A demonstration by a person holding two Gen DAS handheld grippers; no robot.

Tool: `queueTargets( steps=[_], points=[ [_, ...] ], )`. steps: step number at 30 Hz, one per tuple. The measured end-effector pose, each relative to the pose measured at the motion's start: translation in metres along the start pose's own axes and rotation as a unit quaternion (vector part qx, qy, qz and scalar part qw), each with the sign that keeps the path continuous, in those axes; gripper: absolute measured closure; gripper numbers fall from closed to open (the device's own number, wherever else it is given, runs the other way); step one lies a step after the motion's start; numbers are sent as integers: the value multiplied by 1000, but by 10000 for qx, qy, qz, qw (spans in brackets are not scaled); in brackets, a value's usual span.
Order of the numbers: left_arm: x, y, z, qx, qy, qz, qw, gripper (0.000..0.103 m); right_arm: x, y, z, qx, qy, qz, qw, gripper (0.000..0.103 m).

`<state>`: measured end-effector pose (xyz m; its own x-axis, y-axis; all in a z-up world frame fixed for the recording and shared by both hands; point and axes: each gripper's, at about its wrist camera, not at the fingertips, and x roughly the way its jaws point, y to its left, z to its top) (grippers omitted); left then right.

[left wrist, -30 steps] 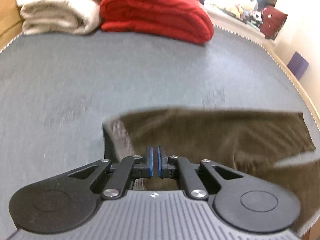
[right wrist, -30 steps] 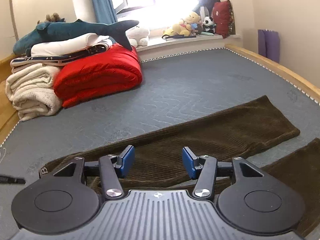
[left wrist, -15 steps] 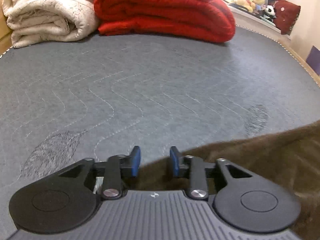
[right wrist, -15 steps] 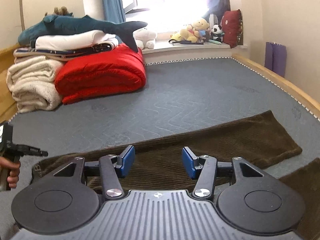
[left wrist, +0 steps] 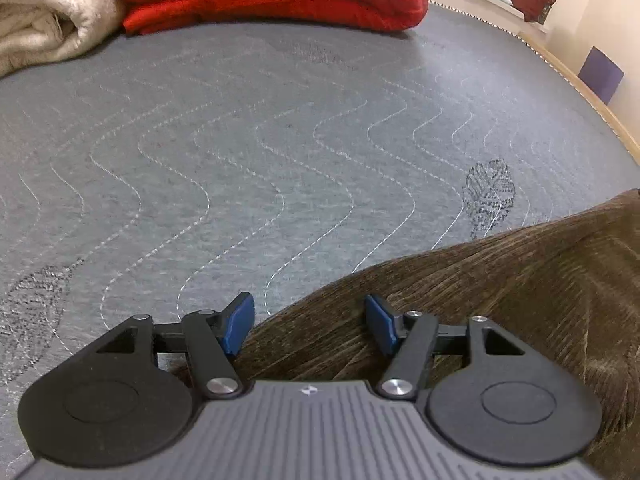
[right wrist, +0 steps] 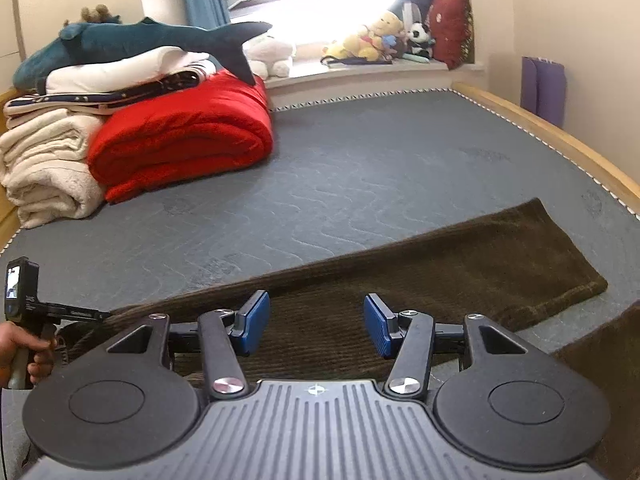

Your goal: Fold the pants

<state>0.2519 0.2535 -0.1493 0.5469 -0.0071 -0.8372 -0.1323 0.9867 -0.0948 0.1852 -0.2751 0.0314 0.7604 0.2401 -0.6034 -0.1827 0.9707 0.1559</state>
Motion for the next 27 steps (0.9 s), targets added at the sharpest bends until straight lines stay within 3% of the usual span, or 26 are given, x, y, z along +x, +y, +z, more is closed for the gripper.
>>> queueTargets(
  steps=[6, 7, 9, 12, 17, 24, 27],
  points=[
    [4, 8, 1, -117, 69, -116, 9998, 32, 1, 0, -5, -57, 106, -83, 9999, 48],
    [3, 5, 0, -43, 51, -106, 9999, 37, 1, 0, -6, -92, 107, -96, 9999, 48],
    [-2, -5, 1, 169, -8, -223, 9996, 69, 3, 1, -6, -145, 129, -135, 9997, 48],
    [-12, -22, 0, 628, -74, 19, 9980, 87, 4, -2, -4, -89, 104, -173, 9998, 48],
    [-50, -39, -8, 758, -408, 159, 9962, 95, 5, -16, -3, 282, 147, -341, 9989, 48],
    [-150, -80, -46, 1443, -921, 107, 9852, 97, -9, -39, -13, 769, 81, -650, 9949, 49],
    [-194, -103, -83, 1891, -1020, 23, 9767, 98, -22, -54, -22, 1113, 29, -674, 9915, 62]
  ],
)
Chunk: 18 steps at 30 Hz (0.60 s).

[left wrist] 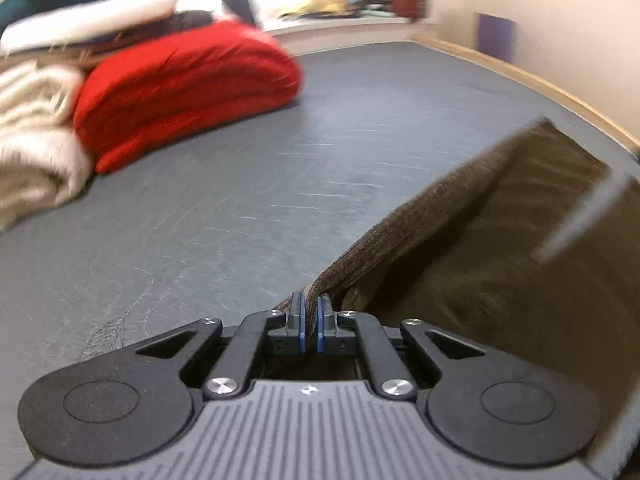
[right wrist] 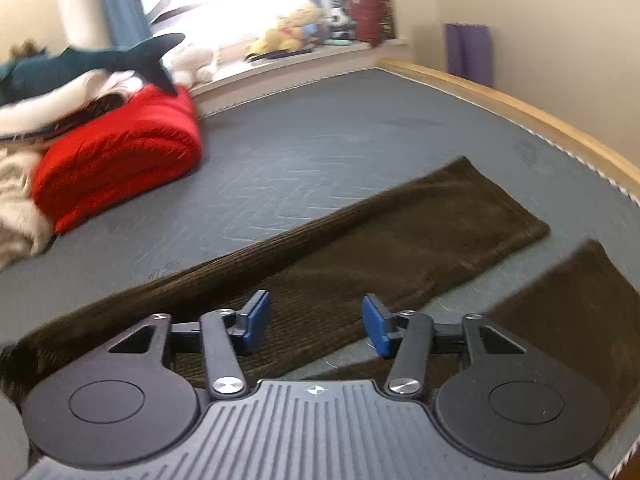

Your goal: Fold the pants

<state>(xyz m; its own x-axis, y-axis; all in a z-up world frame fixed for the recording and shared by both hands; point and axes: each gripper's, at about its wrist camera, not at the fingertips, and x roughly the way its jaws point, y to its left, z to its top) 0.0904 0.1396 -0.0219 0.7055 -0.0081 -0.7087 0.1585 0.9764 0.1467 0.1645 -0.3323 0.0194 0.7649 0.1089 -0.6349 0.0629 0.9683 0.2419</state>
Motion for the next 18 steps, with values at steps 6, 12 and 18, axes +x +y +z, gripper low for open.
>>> queueTargets(
  steps=[6, 12, 18],
  points=[
    [-85, -61, -62, 743, 43, -320, 9967, 99, -25, -26, -20, 436, -85, 66, 9990, 80],
    [-86, -92, -116, 1292, 871, -654, 9856, 99, -35, -51, -31, 471, -39, 1, 9989, 79],
    [-89, -56, -101, 178, 603, -787, 9949, 93, -22, -84, -44, 686, 75, -116, 9975, 79]
  ],
)
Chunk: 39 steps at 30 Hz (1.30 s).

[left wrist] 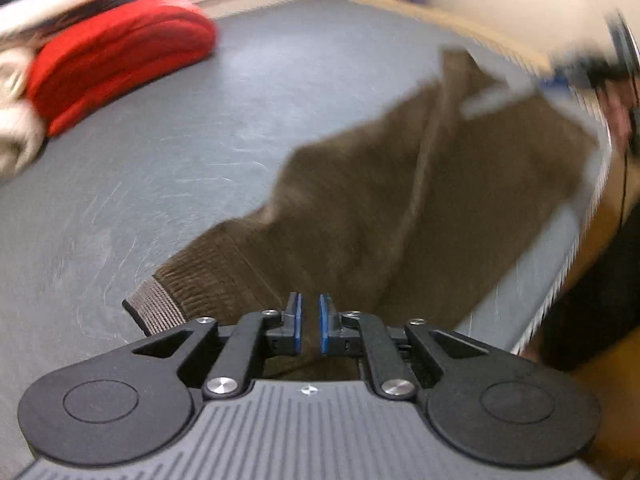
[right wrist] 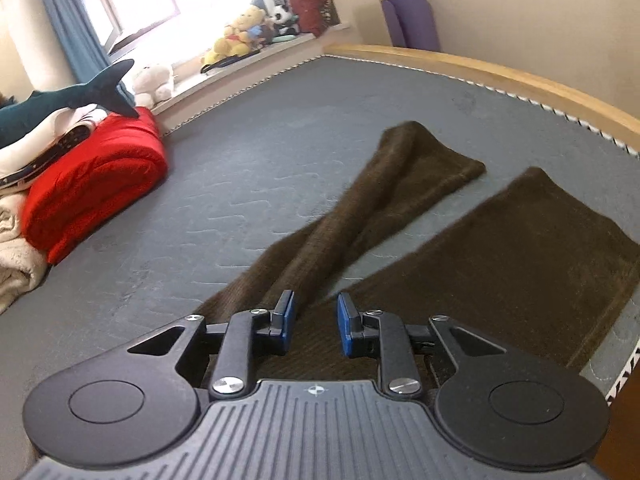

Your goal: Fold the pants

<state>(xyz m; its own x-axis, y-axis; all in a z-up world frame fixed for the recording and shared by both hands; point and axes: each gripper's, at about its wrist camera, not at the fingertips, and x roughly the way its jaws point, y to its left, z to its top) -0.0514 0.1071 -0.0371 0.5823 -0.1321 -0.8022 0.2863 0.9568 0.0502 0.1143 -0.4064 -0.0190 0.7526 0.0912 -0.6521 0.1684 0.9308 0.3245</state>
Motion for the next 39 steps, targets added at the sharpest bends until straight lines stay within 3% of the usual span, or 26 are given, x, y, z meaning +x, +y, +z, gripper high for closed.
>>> queueTargets(
  steps=[4, 7, 8, 9, 11, 14, 18, 23, 27, 30, 32, 34, 37, 39],
  points=[
    [22, 15, 7, -311, 415, 311, 9982, 93, 11, -18, -4, 109, -108, -26, 9999, 79],
    [41, 11, 8, -141, 858, 328, 9957, 90, 23, -27, -3, 104, -105, -56, 9999, 79],
    [45, 7, 8, -26, 934, 229, 9954, 80, 28, -30, -2, 161, -71, -44, 9998, 79],
    [49, 4, 8, 86, 1005, 114, 9948, 61, 33, -31, 1, 207, -75, -26, 9998, 79],
    [58, -5, 6, 308, 1174, -6, 9926, 45, 43, -31, 6, 280, -92, 57, 9995, 79],
    [67, -16, 8, 509, 1291, -10, 9903, 45, 61, -28, 12, 490, -4, 357, 9982, 79],
    [77, -10, 18, 290, 1331, 14, 9907, 45, 94, -11, 23, 307, 30, 393, 9988, 77],
    [84, -5, 29, 114, 1331, 19, 9910, 45, 151, 9, 33, 163, 433, 340, 9984, 60],
    [92, -2, 32, 74, 1336, -5, 9910, 45, 191, 28, 35, -377, 693, -53, 9969, 58],
    [89, 1, 29, 8, 1339, 26, 9910, 45, 209, 36, 35, -443, 820, -229, 9954, 56],
    [89, 6, 29, -60, 1314, 68, 9913, 45, 213, 41, 36, -341, 824, -243, 9957, 45],
    [87, 14, 31, -168, 1286, 76, 9915, 45, 215, 48, 36, -433, 824, -303, 9952, 41],
    [85, 20, 29, -311, 1237, 92, 9918, 45, 215, 56, 26, -947, 801, -565, 9907, 44],
    [83, 22, 27, -380, 1233, 88, 9916, 45, 213, 62, 20, -1326, 726, -789, 9854, 58]
  ],
)
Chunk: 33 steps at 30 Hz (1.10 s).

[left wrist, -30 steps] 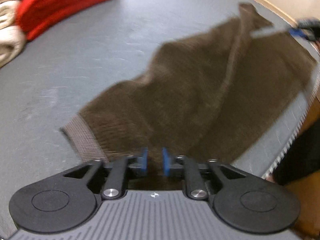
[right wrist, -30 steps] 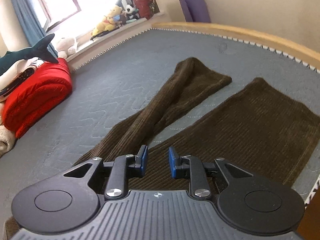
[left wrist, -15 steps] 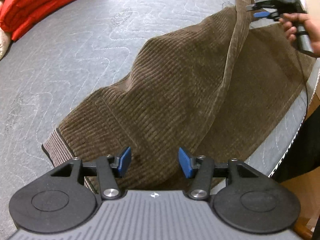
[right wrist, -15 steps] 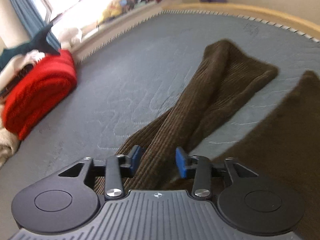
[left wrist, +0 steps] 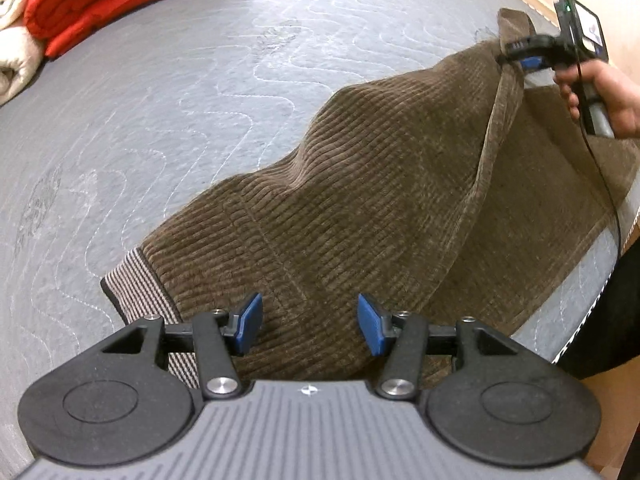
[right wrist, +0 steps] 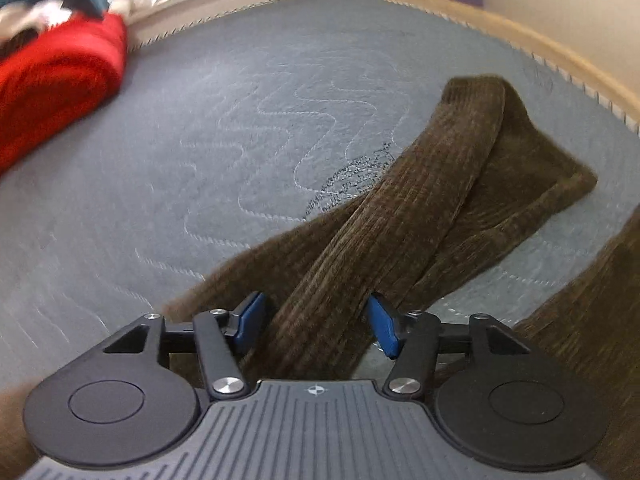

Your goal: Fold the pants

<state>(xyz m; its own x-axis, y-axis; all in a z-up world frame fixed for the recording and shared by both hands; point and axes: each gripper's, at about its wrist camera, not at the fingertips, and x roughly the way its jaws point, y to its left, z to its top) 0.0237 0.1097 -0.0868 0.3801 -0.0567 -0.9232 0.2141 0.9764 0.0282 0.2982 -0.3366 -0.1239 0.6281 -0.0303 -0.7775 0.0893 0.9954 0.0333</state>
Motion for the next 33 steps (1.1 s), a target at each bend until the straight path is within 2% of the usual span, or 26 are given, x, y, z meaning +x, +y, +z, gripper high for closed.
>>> queueTargets(
  steps=[2, 3, 5, 8, 12, 14, 16, 17, 19, 21, 22, 24, 25, 26, 28, 30, 33],
  points=[
    [-3, -1, -3, 34, -26, 57, 10000, 45, -5, -4, -1, 17, -15, -44, 10000, 83],
    [-5, -2, -4, 61, -47, 67, 9999, 45, -11, -10, -1, 170, 4, -16, 9999, 88],
    [-8, -3, -8, 92, -96, 66, 9999, 45, -31, -26, -2, 569, -40, 0, 9984, 91],
    [-17, -3, -11, 128, -267, 50, 9995, 45, -75, -48, -3, 1008, -205, 242, 9944, 92],
    [-26, -4, -16, 117, -396, -32, 9991, 45, -137, -66, -20, 753, -395, 454, 9953, 92],
    [-28, -7, -21, 205, -398, -51, 9990, 45, -157, -82, -40, 854, -156, 516, 9949, 92],
    [-28, -9, -25, 316, -380, -72, 9988, 45, -159, -95, -60, 898, 412, 580, 9934, 90],
    [-28, -9, -28, 355, -358, -83, 9987, 45, -154, -105, -72, 936, 859, 651, 9898, 88],
    [-26, -8, -32, 389, -294, -48, 9988, 45, -151, -126, -86, 1199, 1167, 628, 9839, 86],
    [-24, -6, -34, 369, -266, -7, 9990, 45, -162, -146, -84, 1395, 791, 352, 9864, 84],
    [-24, -3, -33, 298, -269, -34, 9992, 45, -171, -155, -80, 1434, 475, 196, 9883, 79],
    [-24, 2, -29, 155, -277, -98, 9994, 45, -184, -168, -72, 1448, -20, 203, 9893, 73],
    [-23, 5, -27, 83, -279, -125, 9995, 45, -187, -171, -68, 1411, -204, 221, 9895, 65],
    [-23, 8, -25, 11, -273, -141, 9995, 45, -187, -173, -65, 1377, -284, 177, 9899, 62],
    [-22, 17, -24, -234, -244, -164, 9993, 50, -178, -176, -59, 1439, -252, 145, 9892, 61],
    [-20, 27, -25, -410, -187, -128, 9989, 61, -161, -179, -52, 1620, -167, 209, 9864, 61],
    [-15, 36, -30, -519, -25, -84, 9986, 62, -139, -172, -44, 1580, -80, 164, 9873, 58]
  ],
)
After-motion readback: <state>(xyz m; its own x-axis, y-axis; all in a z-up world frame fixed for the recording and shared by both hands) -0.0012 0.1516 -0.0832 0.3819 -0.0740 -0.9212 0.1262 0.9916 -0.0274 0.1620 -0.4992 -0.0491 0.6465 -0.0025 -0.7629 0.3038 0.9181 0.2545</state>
